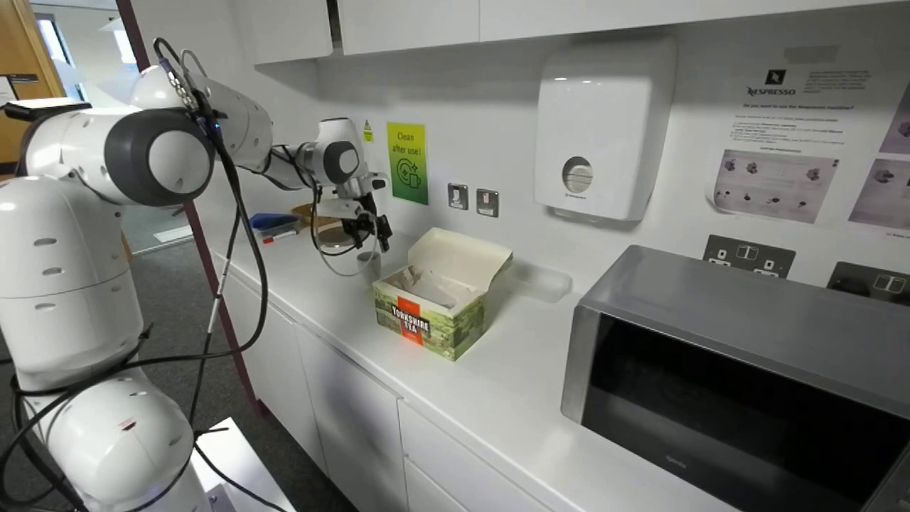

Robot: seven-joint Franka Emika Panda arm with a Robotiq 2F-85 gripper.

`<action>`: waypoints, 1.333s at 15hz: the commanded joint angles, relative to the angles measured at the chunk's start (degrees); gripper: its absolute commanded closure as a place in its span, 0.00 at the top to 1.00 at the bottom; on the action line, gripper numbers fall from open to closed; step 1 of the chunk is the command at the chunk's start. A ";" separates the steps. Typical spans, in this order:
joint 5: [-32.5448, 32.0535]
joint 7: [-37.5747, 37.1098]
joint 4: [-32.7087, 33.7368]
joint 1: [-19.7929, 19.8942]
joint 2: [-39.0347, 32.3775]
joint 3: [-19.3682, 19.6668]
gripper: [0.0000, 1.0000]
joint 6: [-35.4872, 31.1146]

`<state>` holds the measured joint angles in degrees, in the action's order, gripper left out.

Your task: Move the teabag from the cup to the box

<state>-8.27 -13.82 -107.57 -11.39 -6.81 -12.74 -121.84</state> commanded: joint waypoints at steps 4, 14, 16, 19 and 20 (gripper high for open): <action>8.73 7.39 8.51 -0.87 -6.57 0.03 1.00 -0.05; 7.78 6.30 7.71 -1.84 -7.36 0.65 1.00 -0.18; 7.37 5.42 7.96 -2.07 -7.41 0.75 1.00 -0.10; 6.76 2.93 9.11 -2.75 -8.16 0.87 1.00 0.60; 6.43 2.13 9.52 -3.02 -8.37 0.89 1.00 1.06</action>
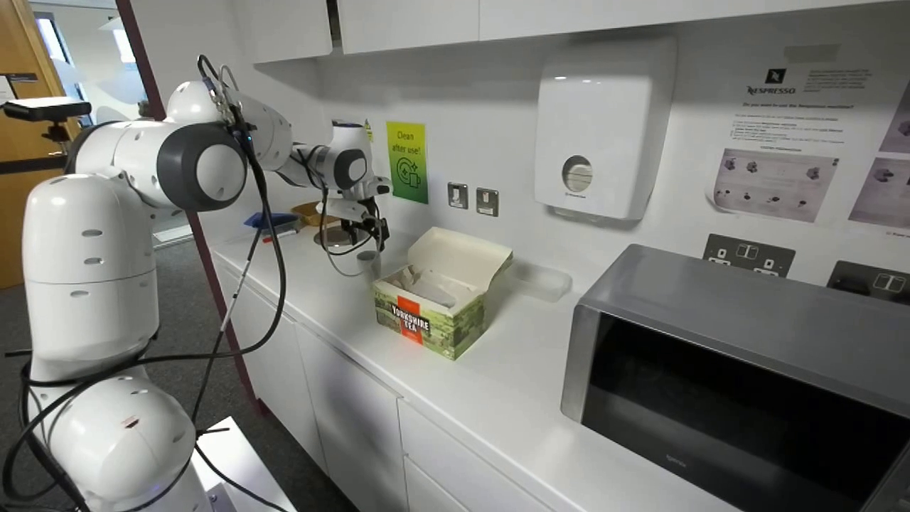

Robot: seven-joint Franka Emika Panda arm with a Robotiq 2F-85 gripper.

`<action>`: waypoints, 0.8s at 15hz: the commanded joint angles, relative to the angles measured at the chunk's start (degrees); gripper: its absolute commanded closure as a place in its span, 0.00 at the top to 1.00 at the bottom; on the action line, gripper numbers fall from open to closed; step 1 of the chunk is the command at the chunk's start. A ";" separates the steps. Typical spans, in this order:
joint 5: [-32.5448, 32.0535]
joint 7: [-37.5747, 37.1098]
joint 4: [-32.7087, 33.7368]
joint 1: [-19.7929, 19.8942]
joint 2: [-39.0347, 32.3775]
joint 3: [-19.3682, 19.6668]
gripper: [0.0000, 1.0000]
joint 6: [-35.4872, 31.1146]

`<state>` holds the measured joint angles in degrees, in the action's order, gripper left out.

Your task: Move the teabag from the cup to the box

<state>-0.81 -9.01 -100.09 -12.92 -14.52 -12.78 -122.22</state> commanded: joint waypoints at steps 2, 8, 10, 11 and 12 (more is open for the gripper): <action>-2.05 -5.19 2.54 -2.19 -0.82 1.13 1.00 1.88; -3.00 -6.91 3.82 -3.49 -1.55 1.11 1.00 3.02; -2.73 -6.64 4.37 -3.61 -2.12 1.12 0.85 3.30; -2.59 -6.48 4.67 -3.61 -2.48 1.15 0.74 3.40; -2.62 -6.37 5.05 -3.62 -2.94 1.22 0.67 3.44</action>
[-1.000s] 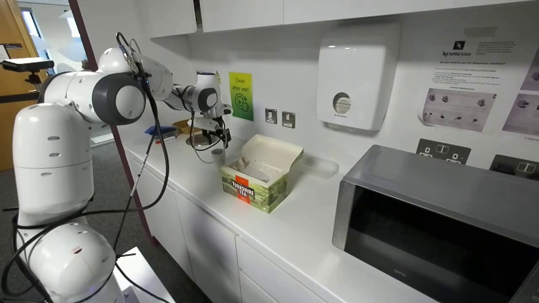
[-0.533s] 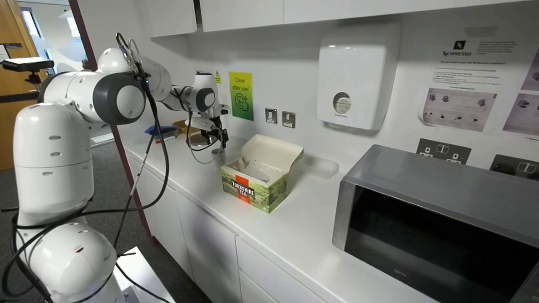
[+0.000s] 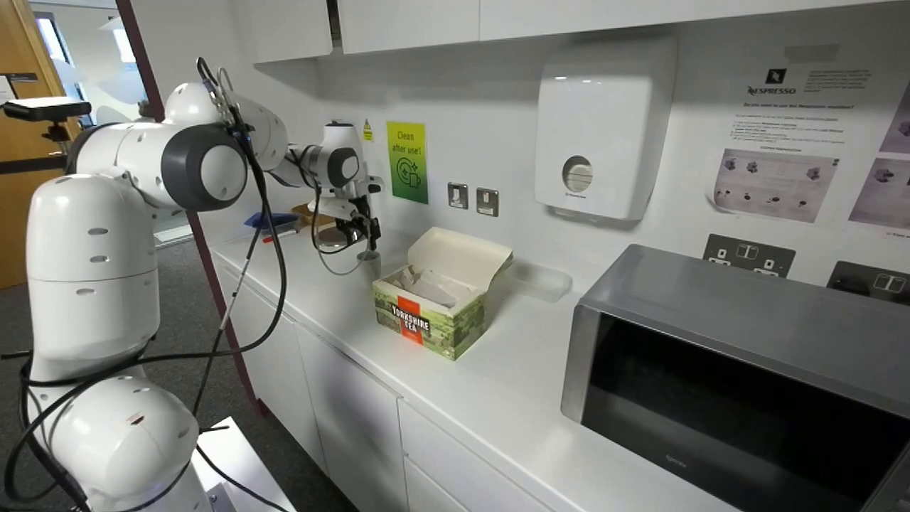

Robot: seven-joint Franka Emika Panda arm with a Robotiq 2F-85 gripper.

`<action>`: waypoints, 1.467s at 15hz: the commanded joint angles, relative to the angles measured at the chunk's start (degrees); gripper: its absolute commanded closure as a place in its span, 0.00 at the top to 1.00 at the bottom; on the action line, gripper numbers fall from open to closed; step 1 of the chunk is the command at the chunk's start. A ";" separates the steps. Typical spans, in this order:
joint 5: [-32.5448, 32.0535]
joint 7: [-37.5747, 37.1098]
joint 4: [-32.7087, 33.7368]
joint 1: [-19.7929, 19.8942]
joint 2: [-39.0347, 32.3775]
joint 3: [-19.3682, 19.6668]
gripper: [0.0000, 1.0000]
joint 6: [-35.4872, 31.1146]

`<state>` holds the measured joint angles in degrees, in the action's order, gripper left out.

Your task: Move the teabag from the cup to the box

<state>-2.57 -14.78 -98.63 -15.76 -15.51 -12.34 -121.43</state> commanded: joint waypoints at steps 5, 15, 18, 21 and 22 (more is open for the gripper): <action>-1.09 2.03 7.92 -0.59 -5.72 1.24 0.45 3.51; -1.31 17.41 18.29 -0.55 -10.14 0.41 0.62 10.97; -1.21 18.35 19.31 -0.72 -10.68 0.32 0.57 11.74; -1.04 18.77 19.05 -0.81 -10.65 0.29 0.57 11.55; -0.99 18.72 18.93 -0.89 -10.68 0.27 0.57 11.57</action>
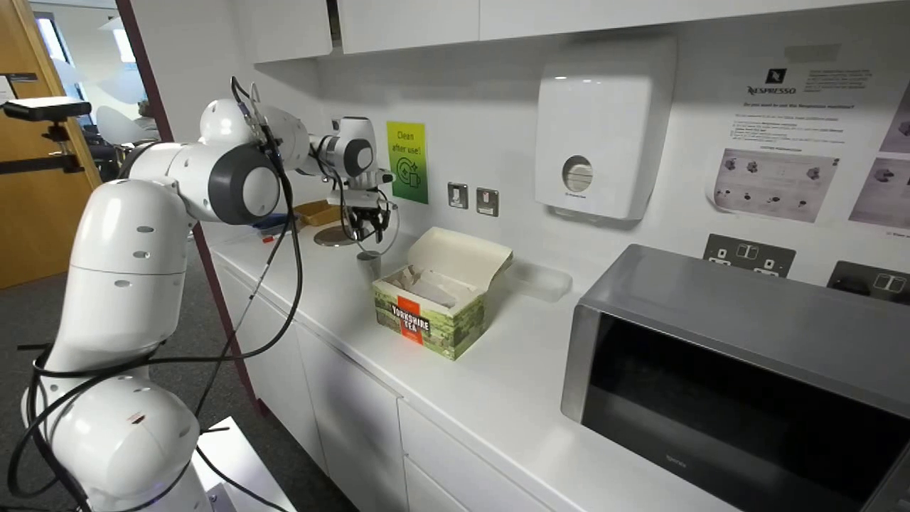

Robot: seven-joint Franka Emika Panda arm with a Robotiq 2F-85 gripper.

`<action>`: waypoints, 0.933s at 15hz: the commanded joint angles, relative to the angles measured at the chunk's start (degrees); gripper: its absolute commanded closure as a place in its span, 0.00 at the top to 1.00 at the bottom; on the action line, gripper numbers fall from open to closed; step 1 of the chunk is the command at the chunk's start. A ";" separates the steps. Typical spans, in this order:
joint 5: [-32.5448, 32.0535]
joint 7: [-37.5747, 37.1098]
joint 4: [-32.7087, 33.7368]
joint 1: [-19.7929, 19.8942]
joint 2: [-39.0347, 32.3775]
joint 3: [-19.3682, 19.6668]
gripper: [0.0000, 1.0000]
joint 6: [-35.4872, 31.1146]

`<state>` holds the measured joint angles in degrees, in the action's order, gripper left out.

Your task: Move the teabag from the cup to the box

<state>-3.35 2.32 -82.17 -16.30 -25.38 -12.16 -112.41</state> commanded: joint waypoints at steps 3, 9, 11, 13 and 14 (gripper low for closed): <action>-0.04 1.71 2.36 -0.54 -1.17 0.02 0.54 2.46; 0.13 1.92 2.44 -0.56 -2.41 0.04 0.55 2.66; 0.10 2.12 2.66 -0.58 -2.77 0.02 0.54 2.78; -0.09 2.40 3.41 -0.73 -3.60 0.03 0.54 3.23; -0.07 2.62 3.68 -0.75 -3.93 0.02 0.54 3.37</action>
<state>-3.34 2.86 -81.94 -16.80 -27.86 -12.19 -112.37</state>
